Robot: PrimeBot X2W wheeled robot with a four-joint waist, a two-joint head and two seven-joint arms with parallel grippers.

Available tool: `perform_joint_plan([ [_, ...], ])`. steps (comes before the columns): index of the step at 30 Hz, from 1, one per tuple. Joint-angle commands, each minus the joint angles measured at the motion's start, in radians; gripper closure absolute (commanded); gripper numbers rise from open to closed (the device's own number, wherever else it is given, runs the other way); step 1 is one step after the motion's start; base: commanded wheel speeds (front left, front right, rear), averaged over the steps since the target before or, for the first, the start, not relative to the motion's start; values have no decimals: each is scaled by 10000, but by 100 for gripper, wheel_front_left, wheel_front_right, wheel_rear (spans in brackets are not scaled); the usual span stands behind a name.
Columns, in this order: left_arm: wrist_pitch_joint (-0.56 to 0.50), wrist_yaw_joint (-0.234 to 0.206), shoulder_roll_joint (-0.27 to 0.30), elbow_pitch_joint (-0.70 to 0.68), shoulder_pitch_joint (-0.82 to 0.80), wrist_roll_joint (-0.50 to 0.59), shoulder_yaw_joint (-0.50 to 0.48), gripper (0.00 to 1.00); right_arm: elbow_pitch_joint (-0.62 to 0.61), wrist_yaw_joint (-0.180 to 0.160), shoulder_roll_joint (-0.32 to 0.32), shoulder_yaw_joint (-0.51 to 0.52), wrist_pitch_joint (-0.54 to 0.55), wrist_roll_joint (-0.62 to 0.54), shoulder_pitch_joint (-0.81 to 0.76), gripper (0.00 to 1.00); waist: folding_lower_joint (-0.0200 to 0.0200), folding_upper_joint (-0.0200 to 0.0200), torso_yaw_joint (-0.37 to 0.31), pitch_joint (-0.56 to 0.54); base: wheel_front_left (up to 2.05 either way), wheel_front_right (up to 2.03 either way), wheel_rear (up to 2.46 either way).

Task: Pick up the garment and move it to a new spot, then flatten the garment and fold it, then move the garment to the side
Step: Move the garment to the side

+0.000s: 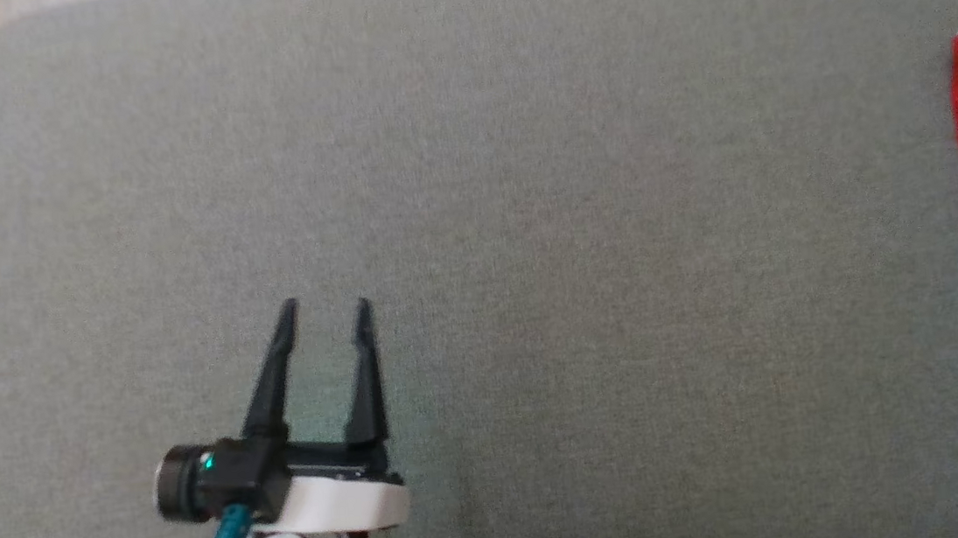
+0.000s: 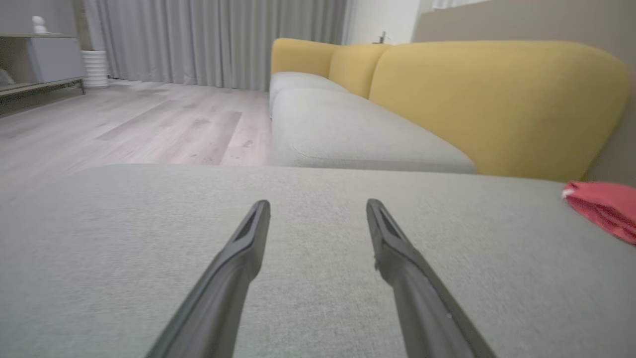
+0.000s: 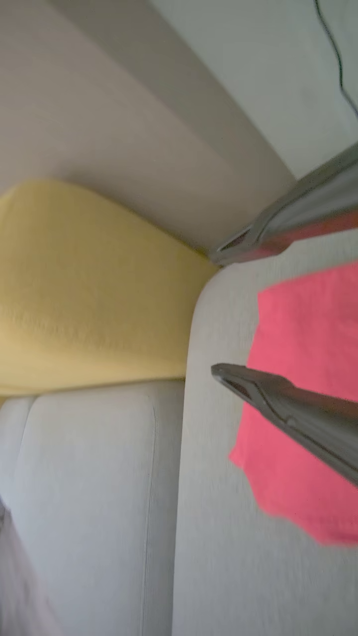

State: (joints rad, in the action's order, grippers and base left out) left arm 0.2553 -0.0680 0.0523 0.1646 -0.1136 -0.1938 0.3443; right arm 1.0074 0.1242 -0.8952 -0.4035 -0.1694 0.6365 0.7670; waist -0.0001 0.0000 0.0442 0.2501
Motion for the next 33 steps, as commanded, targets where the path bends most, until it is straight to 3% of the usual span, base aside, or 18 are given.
perform_joint_plan([
  [1, 65, -137, -20, -377, 89, -294, -488, 0, -31, 65, 187, -72, -227, -173, -407, 0, 1, 0, -1, -622, 0, 0, 0],
  [4, 65, -153, -20, -309, 364, -906, -773, 0, 130, 65, 1275, -90, -545, -483, -930, 0, 1, 0, 2, -1359, 0, 0, 0],
  [10, 65, 316, -20, 558, 943, -1537, -910, 0, -370, 65, 3440, 157, -905, -895, -2542, 0, 1, 0, 52, -2806, 0, 0, 0],
  [17, 65, 193, -20, 1181, 1190, -1487, -1268, 0, -4150, 65, 5901, 2273, -920, -2878, -5608, 0, 1, 0, 20, -3820, 0, 0, 0],
  [22, 65, 312, -18, 1366, 1413, -1143, -1427, 0, -6197, 65, 7493, 3074, -922, -4349, -7522, 0, 1, 0, -67, -4203, 0, 0, 0],
  [26, 65, 276, 32, 1530, 1638, -617, -1530, 0, -6752, 65, 8027, 3121, -922, -5003, -8257, 0, 1, 0, -137, -4377, 0, 0, 0],
  [33, 65, 207, 65, 1743, 1727, -54, -1727, 0, -7169, 65, 8310, 3152, -923, -5478, -8702, 0, 1, 0, -165, -4520, 0, 0, 0],
])
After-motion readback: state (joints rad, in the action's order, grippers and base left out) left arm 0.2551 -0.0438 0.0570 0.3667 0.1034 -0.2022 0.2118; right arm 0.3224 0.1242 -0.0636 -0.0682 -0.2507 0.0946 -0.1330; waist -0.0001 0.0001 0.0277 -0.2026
